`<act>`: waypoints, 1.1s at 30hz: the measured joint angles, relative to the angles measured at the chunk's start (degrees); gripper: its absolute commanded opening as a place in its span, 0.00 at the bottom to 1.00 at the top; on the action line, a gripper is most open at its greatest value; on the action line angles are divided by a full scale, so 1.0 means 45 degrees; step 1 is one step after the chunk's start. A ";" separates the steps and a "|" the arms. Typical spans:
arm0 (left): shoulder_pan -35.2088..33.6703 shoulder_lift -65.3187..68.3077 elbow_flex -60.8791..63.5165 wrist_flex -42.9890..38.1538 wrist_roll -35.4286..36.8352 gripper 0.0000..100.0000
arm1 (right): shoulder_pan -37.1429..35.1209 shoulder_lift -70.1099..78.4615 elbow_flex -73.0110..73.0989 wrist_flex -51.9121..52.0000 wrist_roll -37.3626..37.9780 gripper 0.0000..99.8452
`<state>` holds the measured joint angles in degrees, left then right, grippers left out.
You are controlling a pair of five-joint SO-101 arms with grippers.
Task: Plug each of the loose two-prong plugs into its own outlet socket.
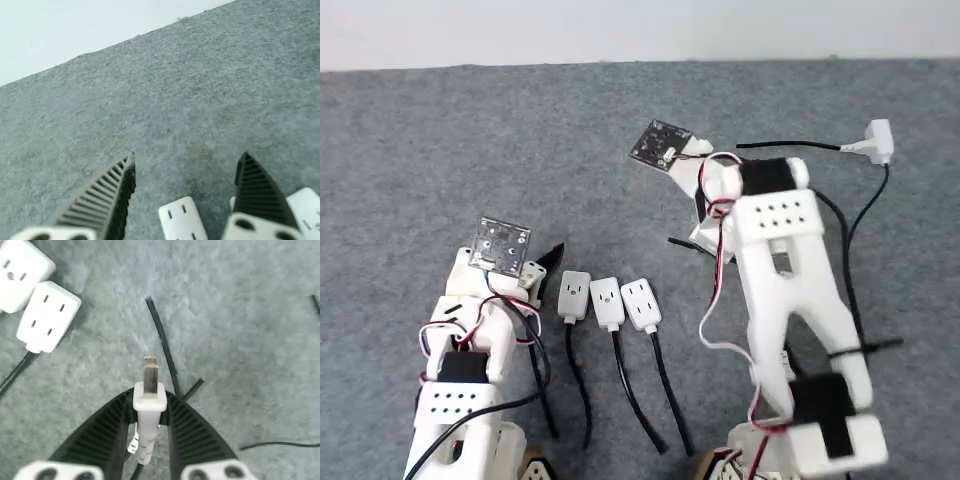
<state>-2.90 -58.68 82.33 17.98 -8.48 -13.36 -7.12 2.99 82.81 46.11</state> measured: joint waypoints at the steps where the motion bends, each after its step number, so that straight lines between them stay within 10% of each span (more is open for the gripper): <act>1: 0.0156 0.0000 0.0000 -0.0078 0.0000 0.31 | -0.0117 -0.0352 0.0000 0.0098 -0.0137 0.01; 22: 0.4357 -0.0020 -0.8850 0.6271 0.0821 0.31 | -0.3458 -0.4786 -0.0567 0.1582 -0.0918 0.01; 33: 0.5548 -0.0020 -0.9241 0.6896 0.1250 0.31 | -0.3849 -0.5411 -0.0567 0.2168 -0.1231 0.01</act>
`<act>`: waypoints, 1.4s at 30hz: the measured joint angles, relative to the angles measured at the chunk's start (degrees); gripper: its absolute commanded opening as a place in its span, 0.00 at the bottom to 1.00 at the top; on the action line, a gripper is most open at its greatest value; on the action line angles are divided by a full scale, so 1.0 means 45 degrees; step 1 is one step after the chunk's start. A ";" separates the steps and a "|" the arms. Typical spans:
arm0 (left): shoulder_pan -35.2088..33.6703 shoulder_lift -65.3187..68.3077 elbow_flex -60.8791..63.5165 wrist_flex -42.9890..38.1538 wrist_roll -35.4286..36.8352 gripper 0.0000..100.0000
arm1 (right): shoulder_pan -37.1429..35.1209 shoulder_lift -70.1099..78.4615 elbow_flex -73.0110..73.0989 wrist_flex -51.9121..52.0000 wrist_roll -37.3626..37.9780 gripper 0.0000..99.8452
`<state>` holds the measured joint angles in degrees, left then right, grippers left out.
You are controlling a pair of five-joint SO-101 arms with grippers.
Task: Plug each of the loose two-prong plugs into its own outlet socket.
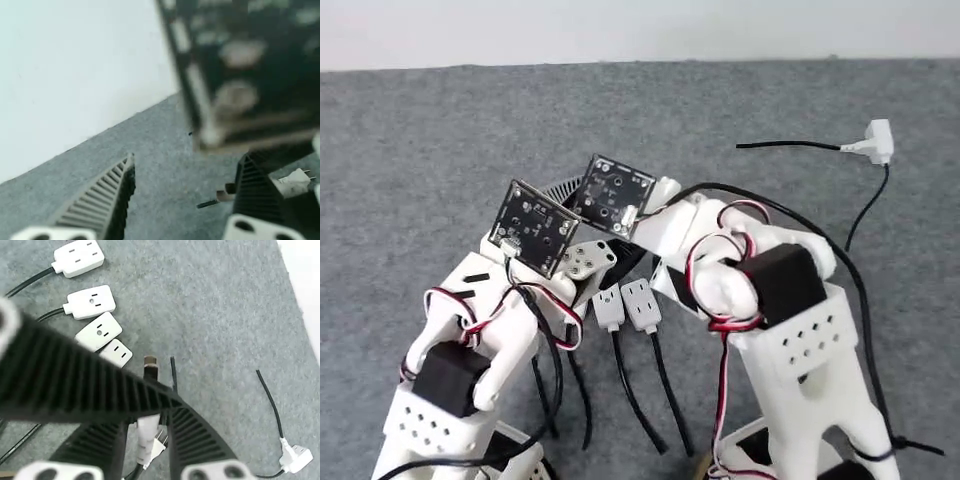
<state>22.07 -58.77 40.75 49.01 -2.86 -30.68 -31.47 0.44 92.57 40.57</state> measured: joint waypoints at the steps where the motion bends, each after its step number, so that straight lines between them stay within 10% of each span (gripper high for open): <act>1: 0.0000 0.0000 0.0156 -0.0078 0.0000 0.31 | -0.0078 -0.0098 0.0000 0.0000 0.0000 0.01; 19: -0.0039 -0.0215 0.4357 -0.3263 0.0098 0.31 | 0.0000 -0.0938 0.0039 0.0879 -0.0156 0.01; 42: 0.0059 0.0000 0.4200 -0.2735 0.0274 0.31 | -0.0059 -0.1270 -0.0020 0.1035 -0.0742 0.01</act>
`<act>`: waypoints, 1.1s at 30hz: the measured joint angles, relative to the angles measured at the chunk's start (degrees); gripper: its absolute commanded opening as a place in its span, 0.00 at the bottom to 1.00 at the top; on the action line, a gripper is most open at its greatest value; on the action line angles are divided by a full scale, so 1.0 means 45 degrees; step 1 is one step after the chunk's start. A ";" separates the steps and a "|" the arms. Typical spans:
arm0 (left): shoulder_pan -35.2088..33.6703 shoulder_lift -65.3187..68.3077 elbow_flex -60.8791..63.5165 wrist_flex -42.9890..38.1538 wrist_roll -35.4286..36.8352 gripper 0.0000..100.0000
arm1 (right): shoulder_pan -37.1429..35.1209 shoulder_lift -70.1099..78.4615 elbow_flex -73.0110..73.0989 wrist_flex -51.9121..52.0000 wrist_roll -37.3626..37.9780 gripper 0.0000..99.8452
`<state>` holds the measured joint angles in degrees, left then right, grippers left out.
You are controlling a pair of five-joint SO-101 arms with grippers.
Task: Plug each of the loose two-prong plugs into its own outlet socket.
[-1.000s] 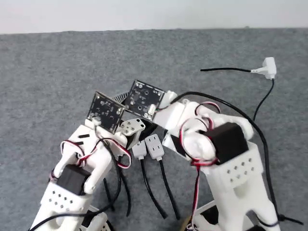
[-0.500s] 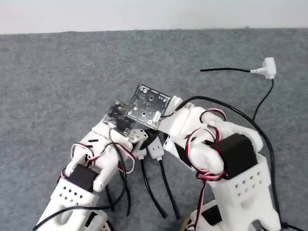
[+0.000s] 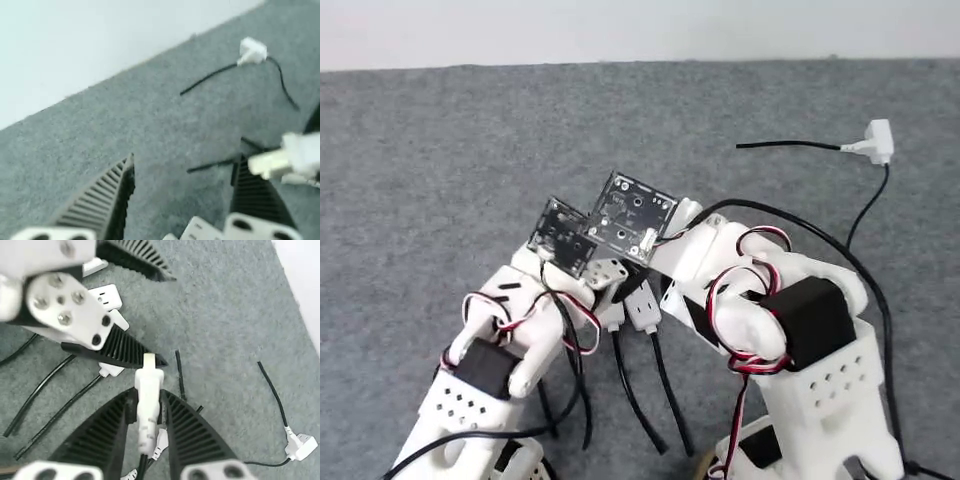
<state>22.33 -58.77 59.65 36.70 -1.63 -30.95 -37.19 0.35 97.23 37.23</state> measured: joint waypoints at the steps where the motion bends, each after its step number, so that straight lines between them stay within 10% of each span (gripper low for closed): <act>1: -0.0059 0.0000 -0.0234 0.0195 0.0215 0.31 | 0.0020 -0.0020 0.0000 0.0000 -0.0059 0.01; 33: -0.0781 -0.1543 -0.1192 0.1700 0.1407 0.31 | -0.0684 -0.0059 0.0938 -0.0488 -0.0156 0.01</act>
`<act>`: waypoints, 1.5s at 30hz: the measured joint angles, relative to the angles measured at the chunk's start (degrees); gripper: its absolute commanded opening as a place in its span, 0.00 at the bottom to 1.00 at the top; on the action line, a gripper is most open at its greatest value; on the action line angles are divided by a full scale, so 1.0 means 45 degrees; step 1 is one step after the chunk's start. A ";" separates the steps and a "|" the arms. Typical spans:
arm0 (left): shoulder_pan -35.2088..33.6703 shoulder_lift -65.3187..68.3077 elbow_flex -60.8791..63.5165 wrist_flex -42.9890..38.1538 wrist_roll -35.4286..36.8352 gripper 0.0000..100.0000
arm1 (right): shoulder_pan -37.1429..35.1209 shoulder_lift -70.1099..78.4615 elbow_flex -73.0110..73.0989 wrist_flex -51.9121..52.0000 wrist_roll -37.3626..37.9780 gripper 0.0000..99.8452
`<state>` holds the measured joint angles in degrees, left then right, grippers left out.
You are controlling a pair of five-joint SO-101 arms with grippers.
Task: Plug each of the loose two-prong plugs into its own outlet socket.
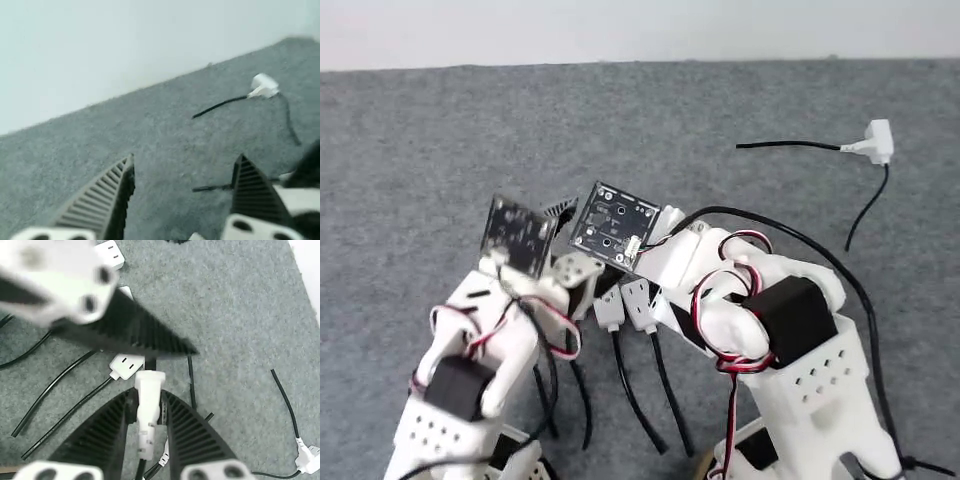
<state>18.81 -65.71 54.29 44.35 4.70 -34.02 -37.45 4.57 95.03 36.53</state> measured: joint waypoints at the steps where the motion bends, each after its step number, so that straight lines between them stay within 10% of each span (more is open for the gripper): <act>1: 0.0156 -0.0410 0.0137 0.0000 -0.0020 0.31 | 0.0000 0.0000 0.0000 0.0000 0.0000 0.01; 31: 0.0860 -0.2032 0.3614 -0.1543 -0.0508 0.30 | -0.0098 0.0000 -0.0996 0.0430 -0.0625 0.01; 45: -0.1426 -0.2032 0.2657 -0.1016 -0.0508 0.30 | -0.0098 0.0000 -0.0996 0.0801 -0.0703 0.01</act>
<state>12.40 -74.86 66.24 39.78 2.42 -34.46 -37.45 0.09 98.64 33.36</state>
